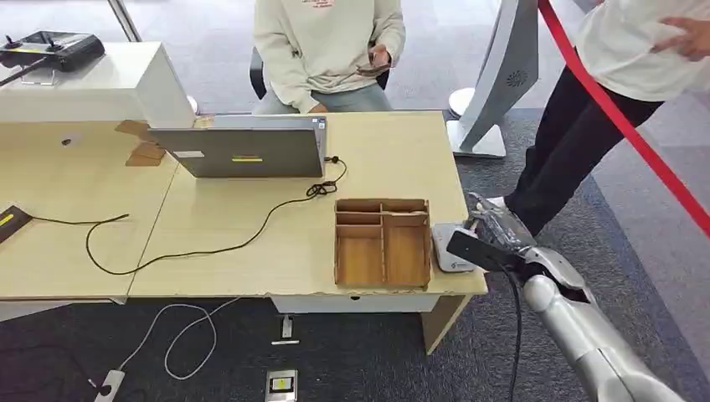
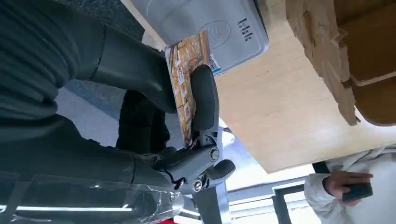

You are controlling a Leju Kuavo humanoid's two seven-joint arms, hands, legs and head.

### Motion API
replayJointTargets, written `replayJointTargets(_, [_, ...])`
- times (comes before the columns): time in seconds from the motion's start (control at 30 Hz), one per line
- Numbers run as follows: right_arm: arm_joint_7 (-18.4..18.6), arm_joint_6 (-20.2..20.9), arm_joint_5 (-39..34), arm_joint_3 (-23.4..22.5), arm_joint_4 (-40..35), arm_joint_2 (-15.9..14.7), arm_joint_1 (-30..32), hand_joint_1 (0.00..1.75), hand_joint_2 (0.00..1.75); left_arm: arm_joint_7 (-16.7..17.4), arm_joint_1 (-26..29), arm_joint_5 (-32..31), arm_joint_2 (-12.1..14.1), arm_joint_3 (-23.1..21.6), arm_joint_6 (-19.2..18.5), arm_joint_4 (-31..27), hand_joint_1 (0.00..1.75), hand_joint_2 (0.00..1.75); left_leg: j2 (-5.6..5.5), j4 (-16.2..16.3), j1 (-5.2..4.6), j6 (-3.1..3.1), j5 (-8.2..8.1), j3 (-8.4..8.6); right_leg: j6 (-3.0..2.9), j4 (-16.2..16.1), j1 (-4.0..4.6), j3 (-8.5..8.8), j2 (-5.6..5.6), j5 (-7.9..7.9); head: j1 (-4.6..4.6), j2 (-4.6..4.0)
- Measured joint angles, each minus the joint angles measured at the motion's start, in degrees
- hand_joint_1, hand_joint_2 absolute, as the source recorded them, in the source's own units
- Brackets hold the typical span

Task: Pass the card to the sensor for recognition and then transmit it.

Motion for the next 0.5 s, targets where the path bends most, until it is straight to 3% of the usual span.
replayJointTargets(0.5, [-0.2,0.55,0.37,0.0,2.32,-0.13,0.73,1.75,1.75,-0.68,-0.01,-0.15,0.53,-1.4,-0.52,-0.04,0.0,0.0,0.01,0.0,0.0,0.0,0.0,0.03,0.0,0.0,0.0,0.0,0.01,0.0,0.0,0.0])
